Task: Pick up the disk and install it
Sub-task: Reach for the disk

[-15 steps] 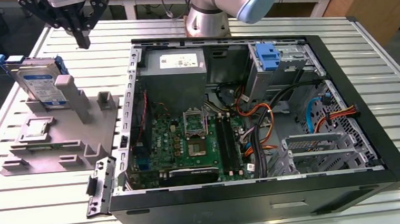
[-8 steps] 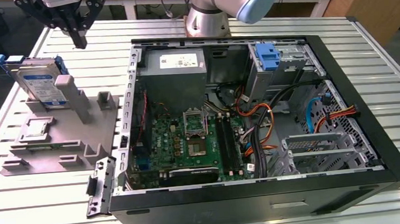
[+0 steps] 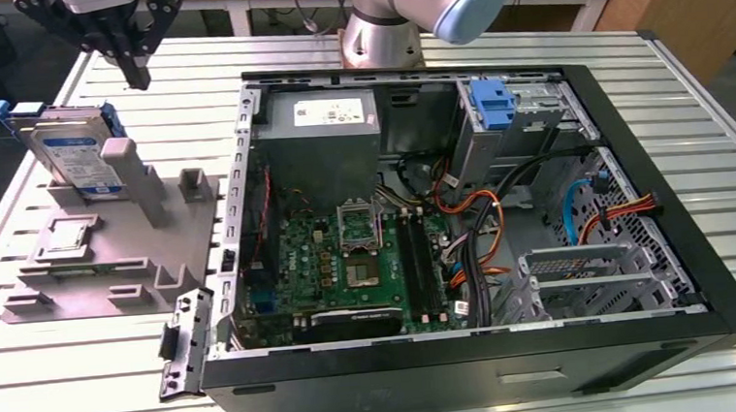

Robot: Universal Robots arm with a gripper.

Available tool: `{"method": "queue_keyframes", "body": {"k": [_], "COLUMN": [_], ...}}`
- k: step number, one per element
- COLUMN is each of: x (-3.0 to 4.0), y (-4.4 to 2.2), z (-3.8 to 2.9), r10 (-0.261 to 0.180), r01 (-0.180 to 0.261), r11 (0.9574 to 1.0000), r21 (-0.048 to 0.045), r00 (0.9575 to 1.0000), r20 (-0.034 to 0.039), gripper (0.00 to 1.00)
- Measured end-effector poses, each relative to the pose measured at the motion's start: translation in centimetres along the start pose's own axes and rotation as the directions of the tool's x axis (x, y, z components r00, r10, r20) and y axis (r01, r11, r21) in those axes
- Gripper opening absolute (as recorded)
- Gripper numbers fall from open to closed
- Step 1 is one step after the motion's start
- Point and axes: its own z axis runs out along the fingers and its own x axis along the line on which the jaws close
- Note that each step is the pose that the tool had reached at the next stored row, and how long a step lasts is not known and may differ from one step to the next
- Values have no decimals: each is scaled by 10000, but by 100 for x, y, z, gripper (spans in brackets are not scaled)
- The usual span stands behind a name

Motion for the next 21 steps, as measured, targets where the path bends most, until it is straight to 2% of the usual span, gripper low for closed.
{"method": "queue_keyframes", "body": {"k": [3, 7, 10, 17, 21], "x": [56, 132, 210, 481, 592], "y": [7, 20, 28, 38, 40], "z": [5, 13, 20, 36, 41], "r10": [5, 10, 12, 11, 13], "r01": [-5, -10, -11, -11, -13], "r11": [10000, 10000, 10000, 10000, 10000], "r21": [1, 10, 14, 14, 14], "r00": [10000, 9999, 9998, 9998, 9998], "r20": [-30, -140, -191, -192, -192], "gripper": [10, 10, 10, 10, 10]}}
